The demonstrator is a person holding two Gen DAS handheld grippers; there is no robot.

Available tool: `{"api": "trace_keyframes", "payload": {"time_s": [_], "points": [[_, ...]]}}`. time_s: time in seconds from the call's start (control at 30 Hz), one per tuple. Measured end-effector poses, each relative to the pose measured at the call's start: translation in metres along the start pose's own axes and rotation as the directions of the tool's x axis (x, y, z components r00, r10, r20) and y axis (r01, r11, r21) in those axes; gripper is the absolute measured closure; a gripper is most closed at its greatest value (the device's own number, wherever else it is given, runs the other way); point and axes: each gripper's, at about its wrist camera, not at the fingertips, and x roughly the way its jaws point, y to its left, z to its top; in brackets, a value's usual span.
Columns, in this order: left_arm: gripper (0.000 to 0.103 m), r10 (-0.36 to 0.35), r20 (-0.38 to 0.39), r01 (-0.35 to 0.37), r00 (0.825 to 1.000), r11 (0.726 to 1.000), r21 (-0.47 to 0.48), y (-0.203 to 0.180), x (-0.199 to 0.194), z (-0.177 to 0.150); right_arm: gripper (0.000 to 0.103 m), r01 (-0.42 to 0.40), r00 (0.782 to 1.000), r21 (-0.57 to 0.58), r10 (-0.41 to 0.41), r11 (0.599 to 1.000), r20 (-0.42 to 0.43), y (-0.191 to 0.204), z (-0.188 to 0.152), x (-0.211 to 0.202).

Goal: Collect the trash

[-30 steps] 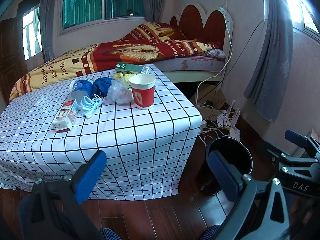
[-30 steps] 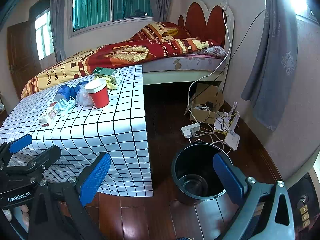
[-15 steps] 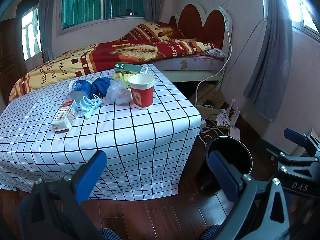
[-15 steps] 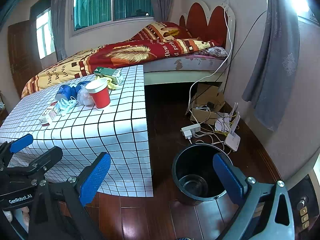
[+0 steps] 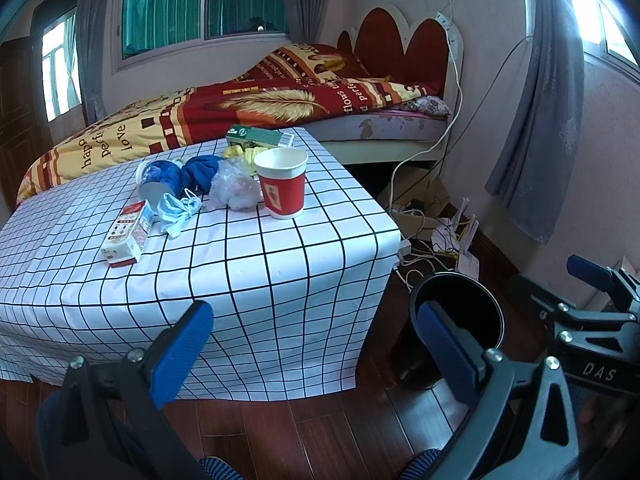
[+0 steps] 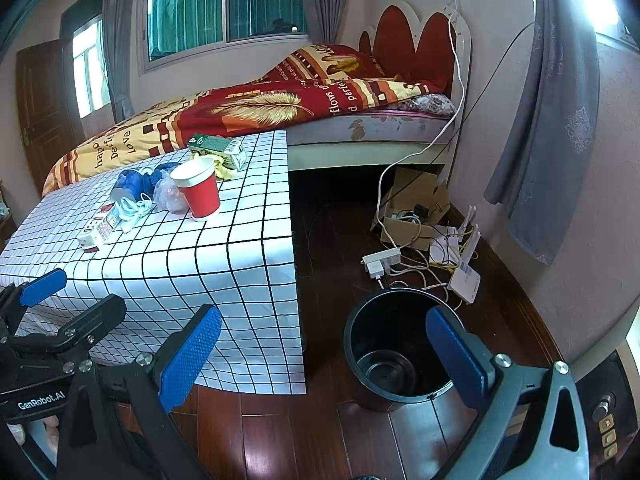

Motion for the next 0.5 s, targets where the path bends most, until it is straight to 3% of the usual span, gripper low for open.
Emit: {"api": "trace_keyframes", "payload": {"time_s": [0.5], "points": [[0.000,0.004,-0.001,-0.004,1.000,1.000,-0.005,-0.0010,-0.0008,-0.0008,0.000,0.000,1.000,0.000,0.000,1.000,0.000,-0.0002,-0.0002,0.0001]]}}
